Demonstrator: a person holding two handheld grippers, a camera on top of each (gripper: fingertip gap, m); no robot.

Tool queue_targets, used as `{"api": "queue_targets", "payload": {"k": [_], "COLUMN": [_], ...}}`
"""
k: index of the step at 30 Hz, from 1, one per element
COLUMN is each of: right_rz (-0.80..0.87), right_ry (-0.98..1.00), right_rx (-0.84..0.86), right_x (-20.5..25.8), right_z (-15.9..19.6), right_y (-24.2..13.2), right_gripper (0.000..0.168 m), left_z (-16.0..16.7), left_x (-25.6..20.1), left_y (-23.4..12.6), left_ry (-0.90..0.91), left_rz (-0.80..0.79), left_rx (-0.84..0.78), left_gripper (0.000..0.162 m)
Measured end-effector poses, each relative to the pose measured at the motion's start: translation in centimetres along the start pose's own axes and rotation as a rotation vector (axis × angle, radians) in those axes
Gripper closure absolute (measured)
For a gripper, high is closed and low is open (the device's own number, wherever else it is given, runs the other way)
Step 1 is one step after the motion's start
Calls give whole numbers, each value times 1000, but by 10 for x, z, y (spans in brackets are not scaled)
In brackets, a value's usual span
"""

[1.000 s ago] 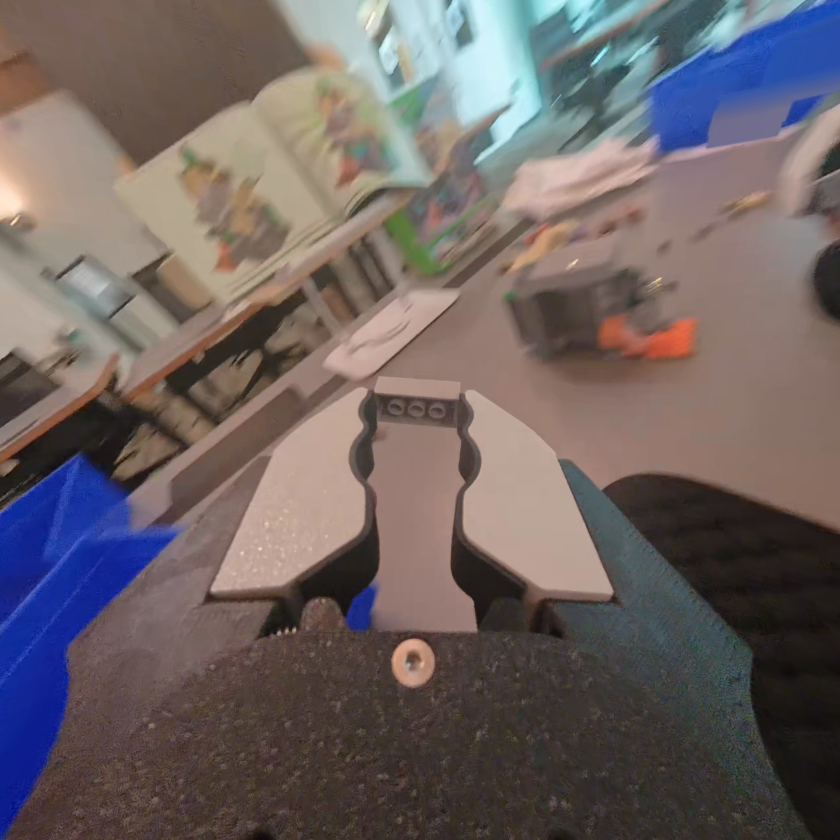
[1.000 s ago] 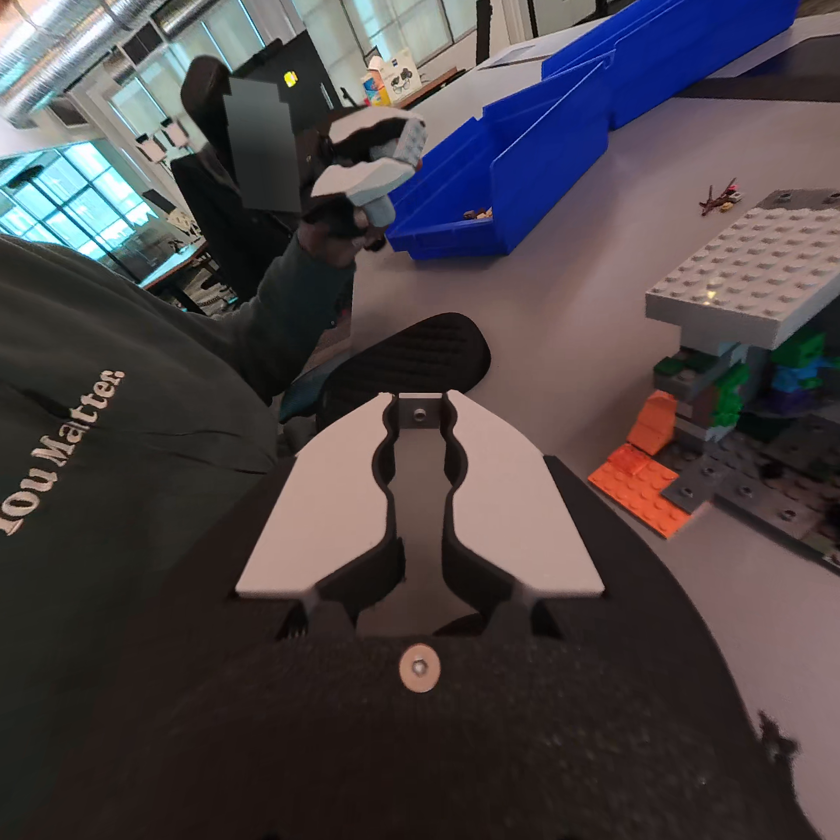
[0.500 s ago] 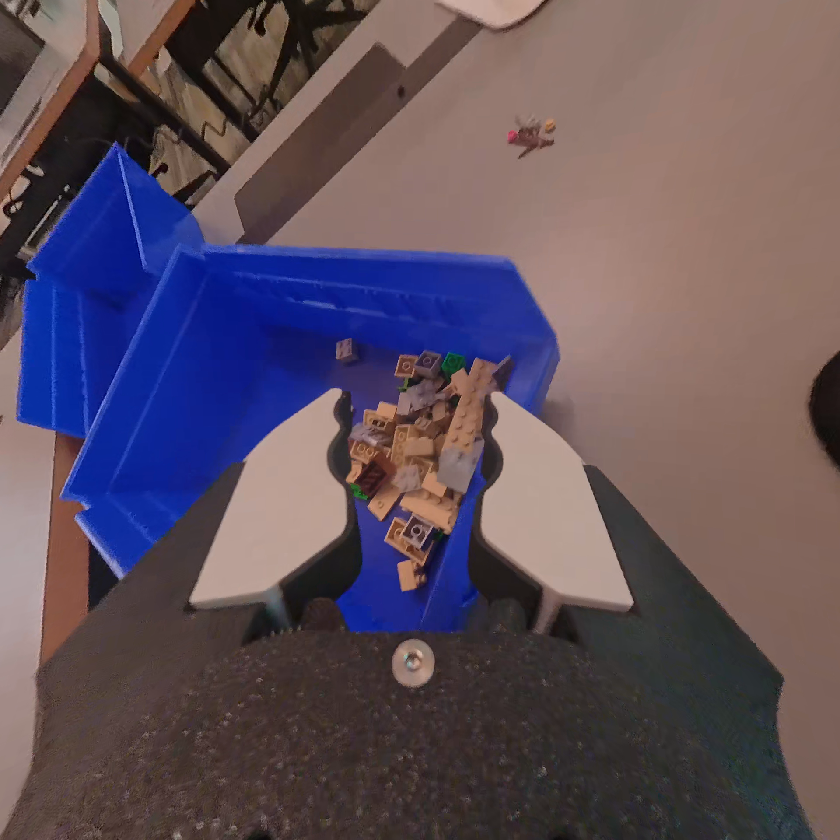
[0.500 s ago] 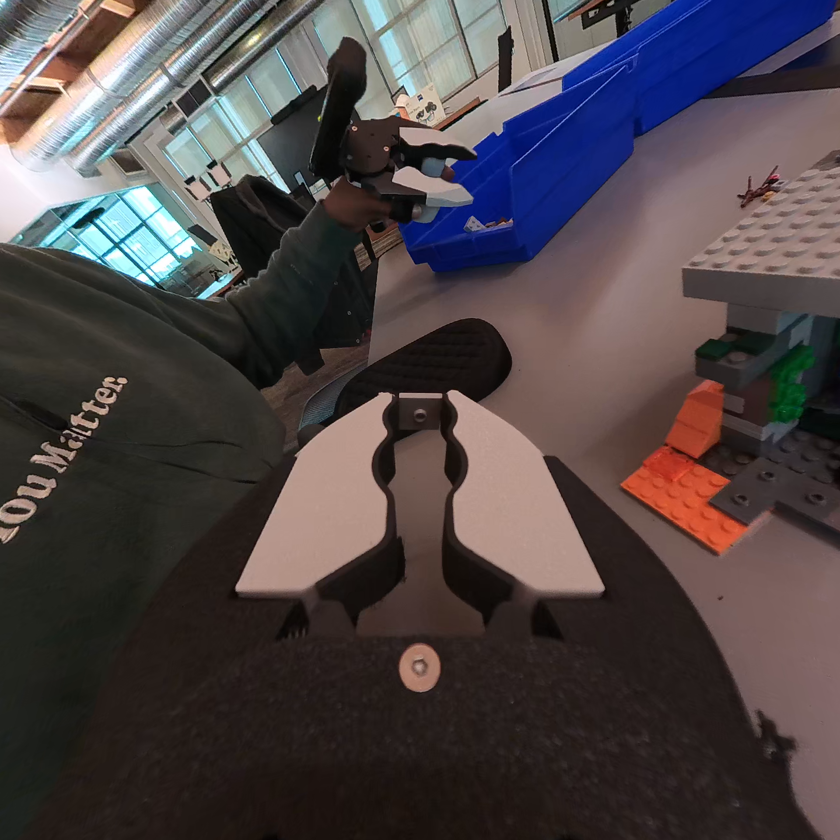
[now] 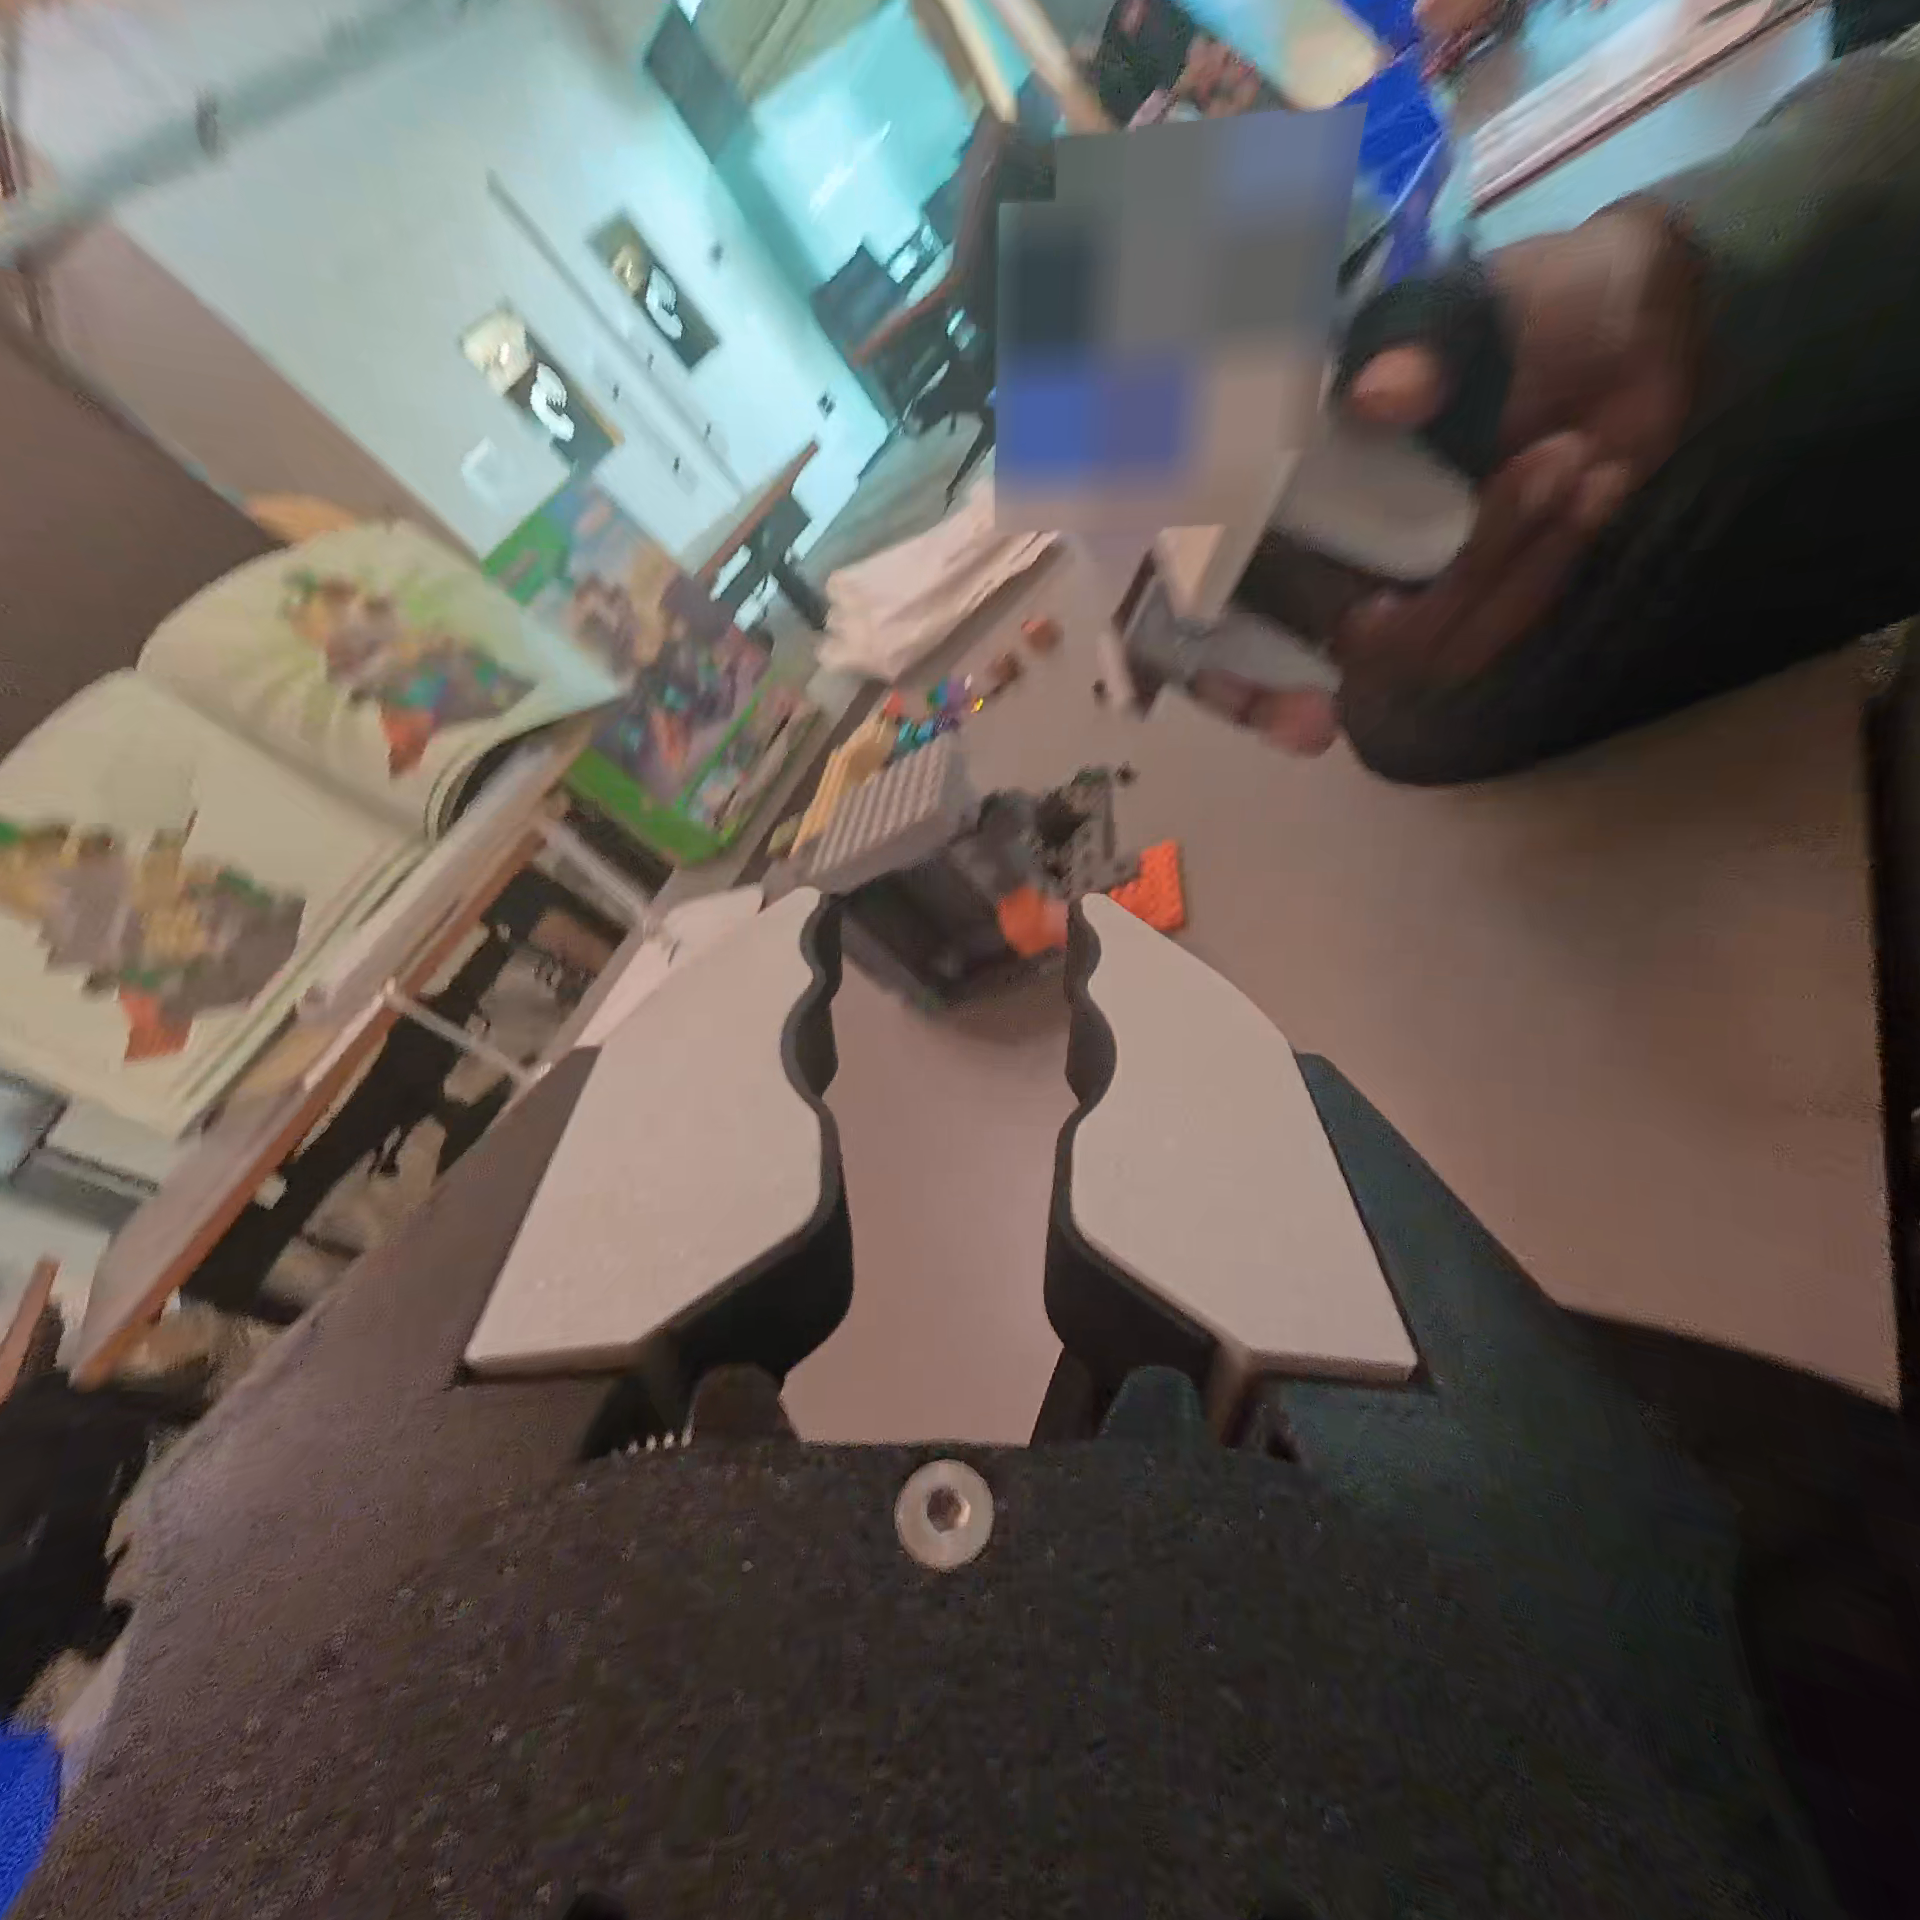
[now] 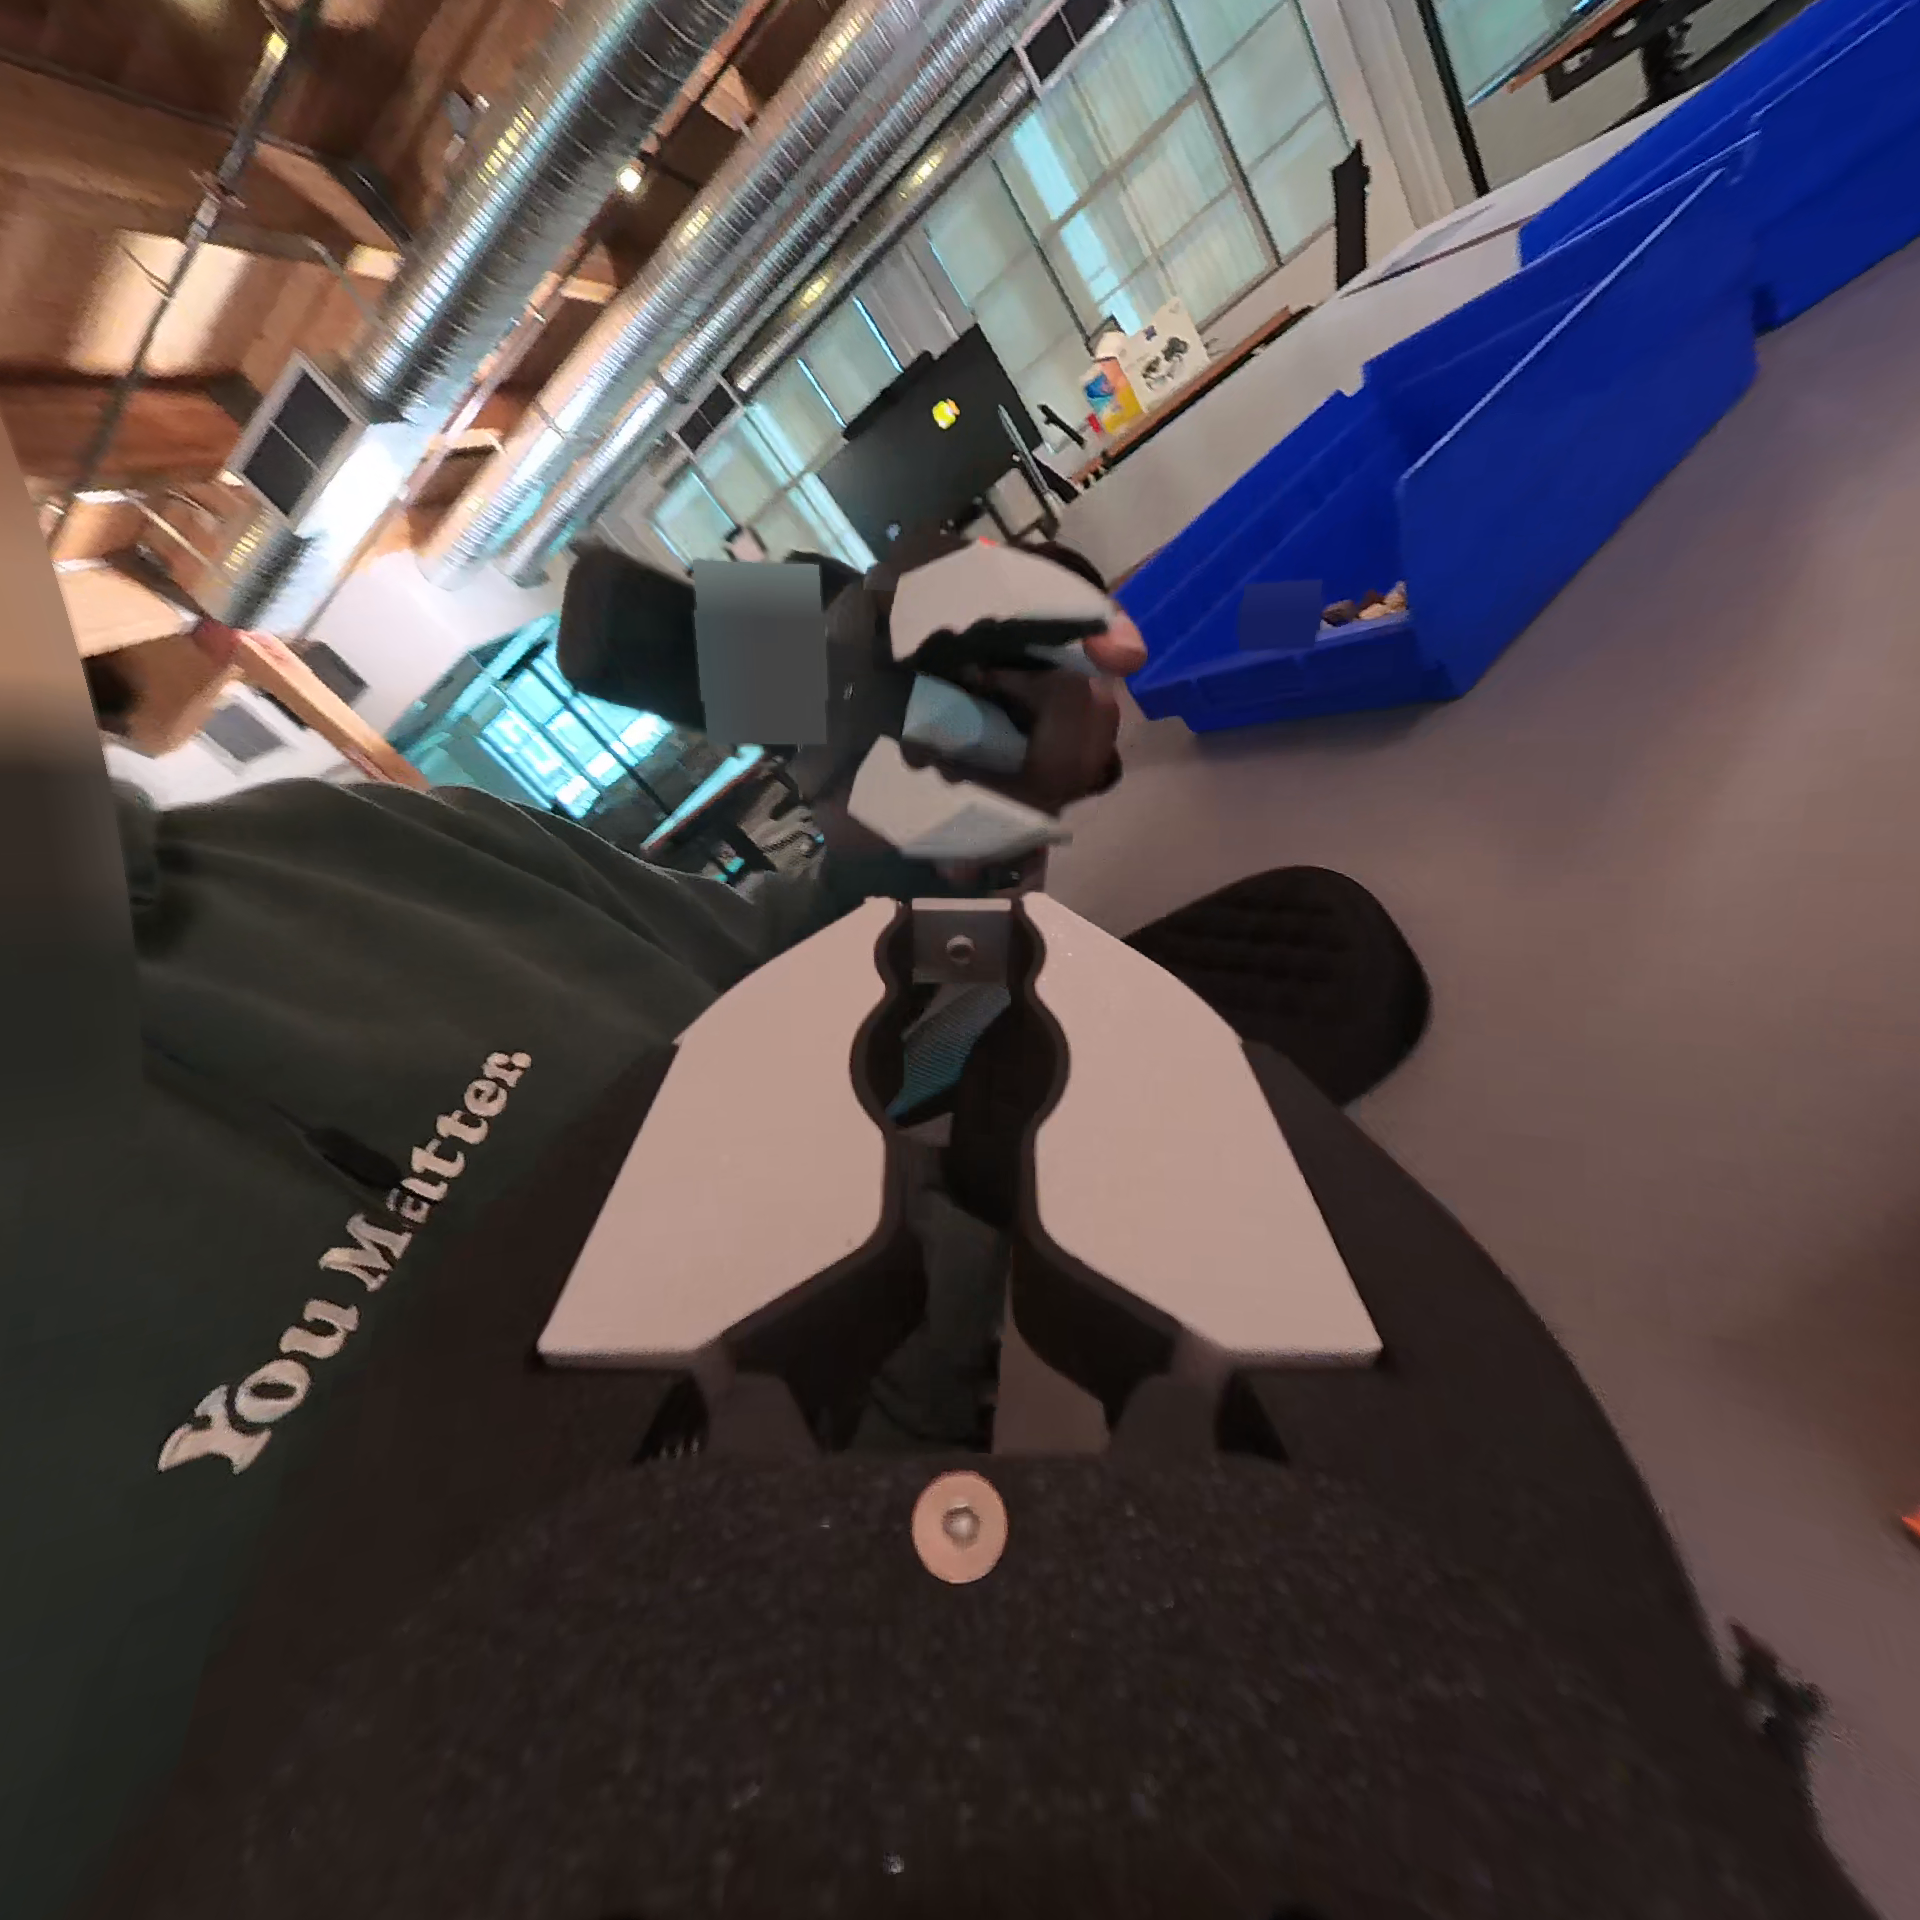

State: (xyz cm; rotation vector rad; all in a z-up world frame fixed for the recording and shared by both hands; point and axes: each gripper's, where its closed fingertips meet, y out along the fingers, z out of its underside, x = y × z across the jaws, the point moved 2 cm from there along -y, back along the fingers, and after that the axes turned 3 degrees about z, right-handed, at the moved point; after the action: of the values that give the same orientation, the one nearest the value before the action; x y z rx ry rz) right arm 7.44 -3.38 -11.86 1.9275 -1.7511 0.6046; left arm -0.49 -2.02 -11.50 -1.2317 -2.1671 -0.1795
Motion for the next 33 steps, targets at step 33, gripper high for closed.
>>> {"api": "queue_targets", "payload": {"k": [33], "right_rz": [39], "right_ry": [49], "right_rx": [-50], "right_x": [-21], "right_z": [5], "right_y": [-36], "right_gripper": [146], "left_z": [195], "left_x": [158], "left_y": [-157], "left_ry": [-225], "left_rz": [-270], "left_rx": [760], "left_gripper": [127]}}
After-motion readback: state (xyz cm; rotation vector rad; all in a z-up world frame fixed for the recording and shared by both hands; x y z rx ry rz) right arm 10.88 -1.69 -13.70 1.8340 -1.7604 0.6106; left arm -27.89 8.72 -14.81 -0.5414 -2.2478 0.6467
